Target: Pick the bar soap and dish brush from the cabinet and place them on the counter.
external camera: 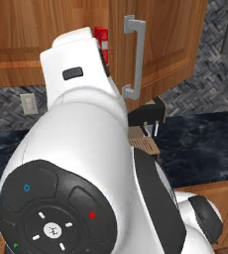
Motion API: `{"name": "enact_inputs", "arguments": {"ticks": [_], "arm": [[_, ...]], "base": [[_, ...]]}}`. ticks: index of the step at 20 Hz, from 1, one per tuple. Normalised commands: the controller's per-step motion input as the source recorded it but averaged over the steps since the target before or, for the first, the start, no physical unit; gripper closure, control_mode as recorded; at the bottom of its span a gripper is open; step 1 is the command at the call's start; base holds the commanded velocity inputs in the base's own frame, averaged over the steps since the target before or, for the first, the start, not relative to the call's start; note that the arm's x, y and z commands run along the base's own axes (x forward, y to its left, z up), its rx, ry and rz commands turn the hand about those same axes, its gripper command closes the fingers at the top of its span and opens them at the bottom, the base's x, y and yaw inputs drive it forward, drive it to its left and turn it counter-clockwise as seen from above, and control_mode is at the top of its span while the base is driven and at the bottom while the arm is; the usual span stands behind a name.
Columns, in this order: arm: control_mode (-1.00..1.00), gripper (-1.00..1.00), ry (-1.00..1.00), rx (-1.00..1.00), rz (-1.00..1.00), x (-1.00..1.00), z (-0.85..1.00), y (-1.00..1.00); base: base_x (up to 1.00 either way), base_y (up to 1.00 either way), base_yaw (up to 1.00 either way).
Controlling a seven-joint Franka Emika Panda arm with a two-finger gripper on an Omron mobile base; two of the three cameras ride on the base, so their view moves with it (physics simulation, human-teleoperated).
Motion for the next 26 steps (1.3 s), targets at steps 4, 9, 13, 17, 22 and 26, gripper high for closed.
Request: {"name": "enact_inputs", "arguments": {"ticks": [4,9,13,17,22,26], "arm": [[-1.0,-1.0,-0.13,-0.04,-0.21,0.2,-0.08,0.0],[-1.0,-1.0,-0.17,-0.06,-0.22,0.19,0.0,0.0],[-1.0,-1.0,-0.19,-0.07,-0.2,0.17,-0.08,0.0],[-1.0,-1.0,-0.21,-0.05,-0.18,0.24,-0.25,0.0],[-1.0,-1.0,-0.16,-0.04,-0.17,0.45,-0.47,0.03],[-1.0,-1.0,-0.12,-0.01,-0.15,0.5,-0.2,0.03]], "base": [[0.0,0.0,0.0],[0.0,0.0,0.0],[0.0,0.0,0.0],[0.0,0.0,0.0],[0.0,0.0,0.0],[0.0,0.0,0.0]]}}
